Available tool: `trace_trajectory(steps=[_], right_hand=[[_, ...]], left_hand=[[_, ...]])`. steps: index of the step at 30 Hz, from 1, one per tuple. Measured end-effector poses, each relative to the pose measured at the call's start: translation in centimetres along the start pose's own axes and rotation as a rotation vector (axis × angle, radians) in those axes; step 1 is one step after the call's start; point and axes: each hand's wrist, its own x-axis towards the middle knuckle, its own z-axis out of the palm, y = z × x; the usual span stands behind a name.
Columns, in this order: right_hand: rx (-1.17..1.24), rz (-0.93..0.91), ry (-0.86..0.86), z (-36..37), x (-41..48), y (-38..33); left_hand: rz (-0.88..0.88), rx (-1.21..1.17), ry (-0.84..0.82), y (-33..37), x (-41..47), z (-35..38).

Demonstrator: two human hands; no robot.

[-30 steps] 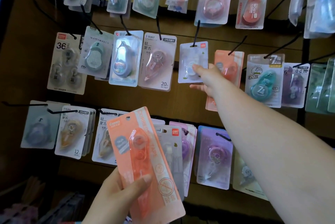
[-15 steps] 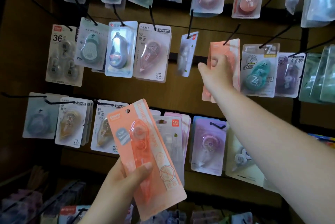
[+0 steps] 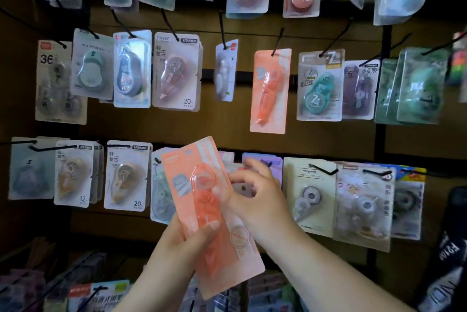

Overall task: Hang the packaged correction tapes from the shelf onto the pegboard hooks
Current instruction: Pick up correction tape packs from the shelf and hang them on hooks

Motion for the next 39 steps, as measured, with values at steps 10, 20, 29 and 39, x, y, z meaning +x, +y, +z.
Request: trace_trajectory(steps=[10,20,29,39], right_hand=[[0.227,0.017,0.19,-0.7,0.0,2.0],[0.511,0.217,0.351,-1.7,2.1,2.6],[0.295,0.03,0.444,-6.6,4.4,-0.6],[0.076,-0.058,0.541,-11.7,11.3,-6.9]], left_hand=[[0.004,-0.001,-0.053,-0.4,-0.3,2.3],[-0.077,-0.082,0.053,0.2,-0.5,2.9],[-0.024,-0.053,0.126,1.3,-0.5,2.5],[-0.06,0.013,0.101,2.6,-1.0,1.6]])
